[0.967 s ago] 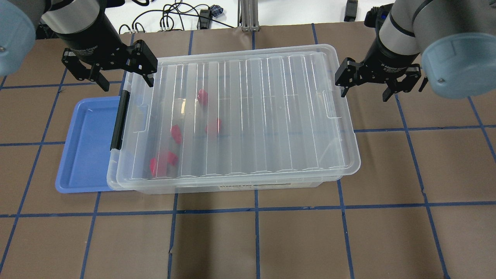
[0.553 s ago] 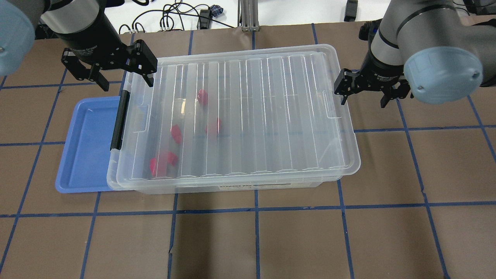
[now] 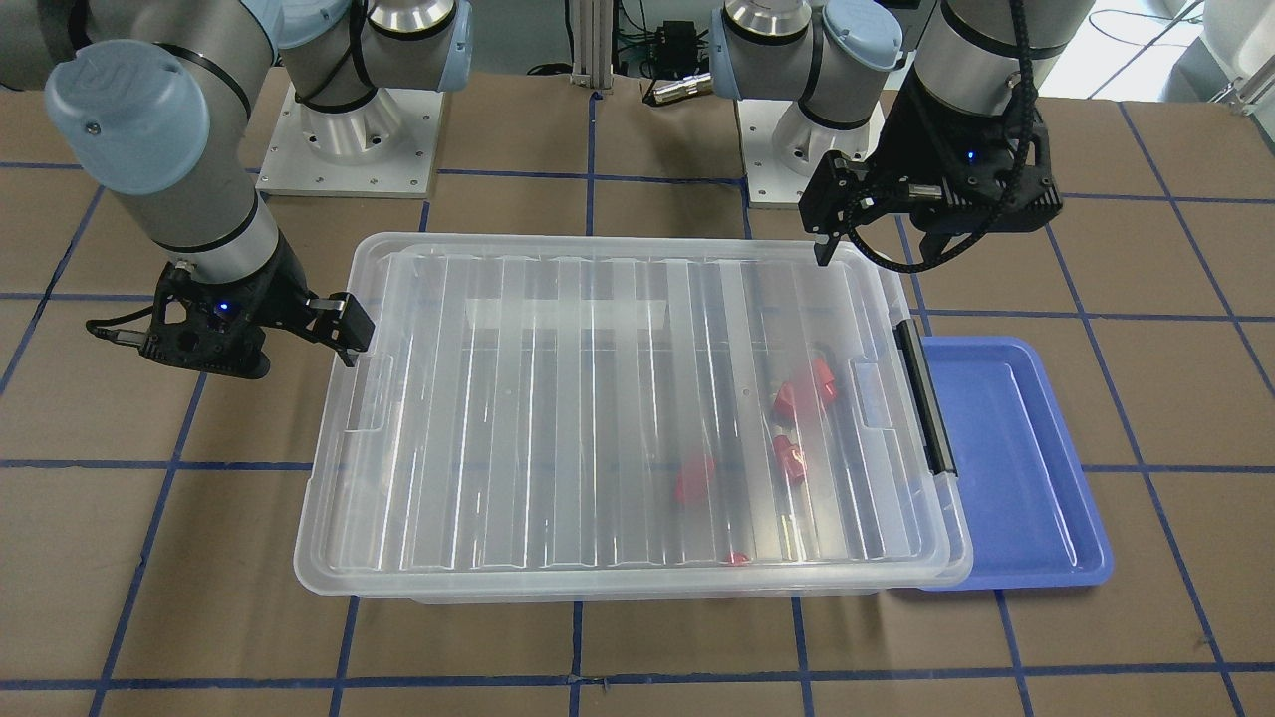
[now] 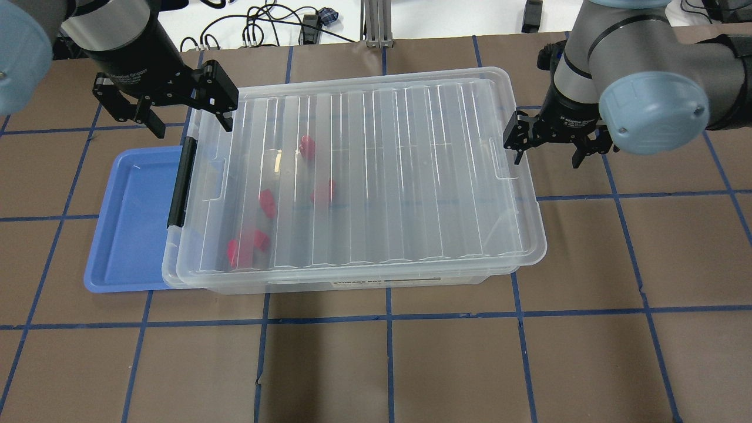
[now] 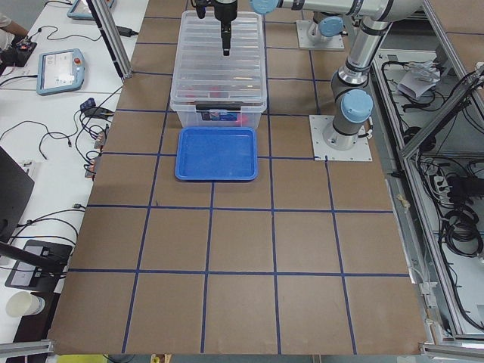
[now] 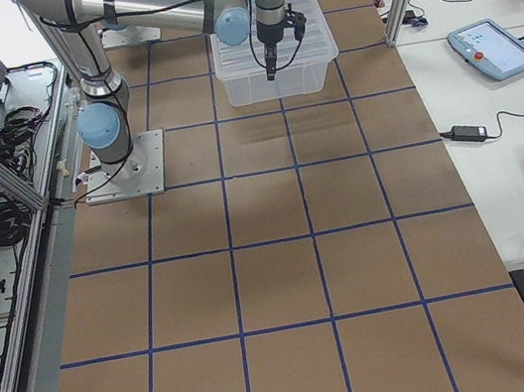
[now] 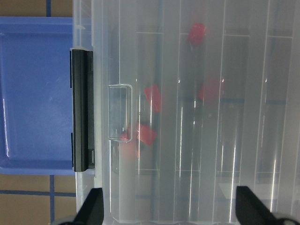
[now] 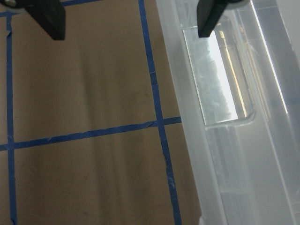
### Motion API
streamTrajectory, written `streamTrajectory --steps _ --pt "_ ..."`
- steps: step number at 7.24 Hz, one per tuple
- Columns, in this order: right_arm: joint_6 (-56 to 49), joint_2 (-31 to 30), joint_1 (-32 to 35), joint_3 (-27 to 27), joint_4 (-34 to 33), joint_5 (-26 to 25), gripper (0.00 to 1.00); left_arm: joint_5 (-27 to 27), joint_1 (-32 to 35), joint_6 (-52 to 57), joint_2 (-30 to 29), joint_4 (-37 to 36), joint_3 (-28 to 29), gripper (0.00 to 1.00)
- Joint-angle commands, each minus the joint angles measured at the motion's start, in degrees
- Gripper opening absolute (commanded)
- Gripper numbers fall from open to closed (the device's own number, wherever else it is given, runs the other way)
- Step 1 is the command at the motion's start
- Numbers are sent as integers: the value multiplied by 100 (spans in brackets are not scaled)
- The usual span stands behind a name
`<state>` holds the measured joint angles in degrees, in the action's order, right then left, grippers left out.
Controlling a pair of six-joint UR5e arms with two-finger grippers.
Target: Place red block in blue tray from box
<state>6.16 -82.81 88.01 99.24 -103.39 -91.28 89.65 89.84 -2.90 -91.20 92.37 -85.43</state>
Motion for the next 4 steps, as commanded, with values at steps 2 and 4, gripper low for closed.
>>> streamTrajectory --steps 2,4 --pt "-18 194 41 -10 12 40 100 0 -2 0 -3 0 -9 100" --pt "-27 221 32 -10 3 5 100 0 -2 0 -12 0 0 100"
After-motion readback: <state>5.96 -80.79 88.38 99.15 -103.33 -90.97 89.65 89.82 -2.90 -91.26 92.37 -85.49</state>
